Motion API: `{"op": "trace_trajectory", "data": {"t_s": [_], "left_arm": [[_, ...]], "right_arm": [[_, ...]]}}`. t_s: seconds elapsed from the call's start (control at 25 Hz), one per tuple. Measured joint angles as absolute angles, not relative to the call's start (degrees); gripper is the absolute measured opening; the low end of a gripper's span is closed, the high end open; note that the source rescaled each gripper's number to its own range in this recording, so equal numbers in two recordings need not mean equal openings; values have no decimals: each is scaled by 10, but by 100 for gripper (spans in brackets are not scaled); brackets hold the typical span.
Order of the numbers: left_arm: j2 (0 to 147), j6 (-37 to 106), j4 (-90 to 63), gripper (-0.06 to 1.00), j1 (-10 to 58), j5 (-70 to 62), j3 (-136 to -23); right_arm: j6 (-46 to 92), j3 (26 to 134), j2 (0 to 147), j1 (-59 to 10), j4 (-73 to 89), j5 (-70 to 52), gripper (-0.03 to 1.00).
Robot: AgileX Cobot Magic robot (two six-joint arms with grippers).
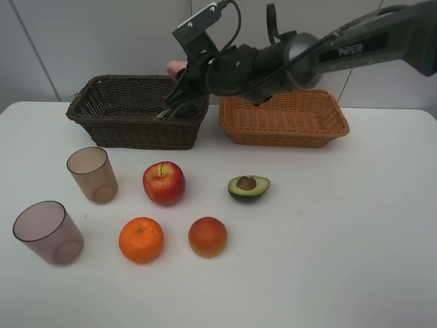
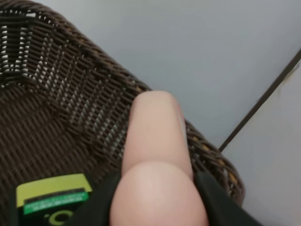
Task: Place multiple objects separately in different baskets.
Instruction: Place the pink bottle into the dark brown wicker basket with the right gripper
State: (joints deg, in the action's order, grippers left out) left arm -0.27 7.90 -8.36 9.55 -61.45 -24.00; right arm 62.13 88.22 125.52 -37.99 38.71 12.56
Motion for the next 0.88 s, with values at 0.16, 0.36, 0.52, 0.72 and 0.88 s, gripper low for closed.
{"op": "trace_trajectory", "data": {"t_s": [0.16,0.36,0.52,0.72,0.88], "left_arm": [[-3,79,-84,94,96,-615,-240],[-3,79,-84,94,96,-615,-240],[-3,79,-84,94,96,-615,-240],[-3,79,-84,94,96,-615,-240],[-3,79,-84,94,96,-615,-240]], "right_arm": [[621,882,1255,-380,387,113,0],[621,882,1255,-380,387,111,0],[621,882,1255,-380,387,111,0],[621,882,1255,-380,387,111,0],[621,882,1255,-380,391,110,0]]}}
